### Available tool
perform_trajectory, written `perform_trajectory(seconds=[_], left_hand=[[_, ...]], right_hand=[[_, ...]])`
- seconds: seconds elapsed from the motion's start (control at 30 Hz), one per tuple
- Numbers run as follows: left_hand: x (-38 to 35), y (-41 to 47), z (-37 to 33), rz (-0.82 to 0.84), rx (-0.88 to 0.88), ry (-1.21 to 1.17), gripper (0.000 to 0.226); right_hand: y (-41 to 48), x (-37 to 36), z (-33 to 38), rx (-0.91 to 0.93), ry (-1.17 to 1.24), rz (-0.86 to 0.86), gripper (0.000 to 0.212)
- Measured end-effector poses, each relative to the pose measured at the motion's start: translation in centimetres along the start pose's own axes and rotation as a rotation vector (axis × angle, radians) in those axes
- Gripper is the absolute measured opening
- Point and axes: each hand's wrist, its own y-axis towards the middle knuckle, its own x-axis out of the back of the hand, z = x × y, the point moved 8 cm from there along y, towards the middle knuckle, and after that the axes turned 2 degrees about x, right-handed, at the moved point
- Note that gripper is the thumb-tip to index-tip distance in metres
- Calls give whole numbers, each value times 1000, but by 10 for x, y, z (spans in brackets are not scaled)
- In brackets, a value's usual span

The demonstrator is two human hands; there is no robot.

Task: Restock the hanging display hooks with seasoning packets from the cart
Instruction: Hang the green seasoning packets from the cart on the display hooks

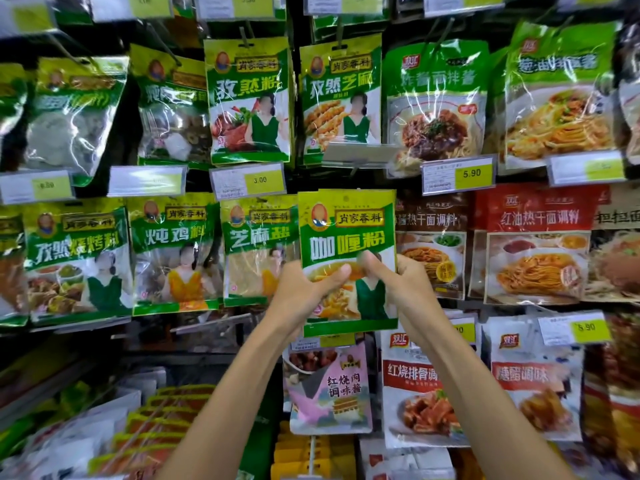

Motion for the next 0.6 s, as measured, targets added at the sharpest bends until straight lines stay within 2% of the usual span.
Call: perform_trajectory(seconds=[0.07,0.2,0.3,0.43,0.6], left_hand=[[9,3,-10,-71,-107,202,37],[62,-4,-72,-604,-583,608,21],[76,3,-102,-809,-816,859,28],[83,31,-106,-829,-871,1115,40],[87,44,-97,-798,-915,1221,39]], right_hand=[[2,3,-3,2,5,-1,39],[7,17,-9,-2,-13,-41,23],[16,24,-8,-6,-18,-54,15],[30,24,1,5,-38,-64,19],[42,24,4,-32,-93,-115,30]])
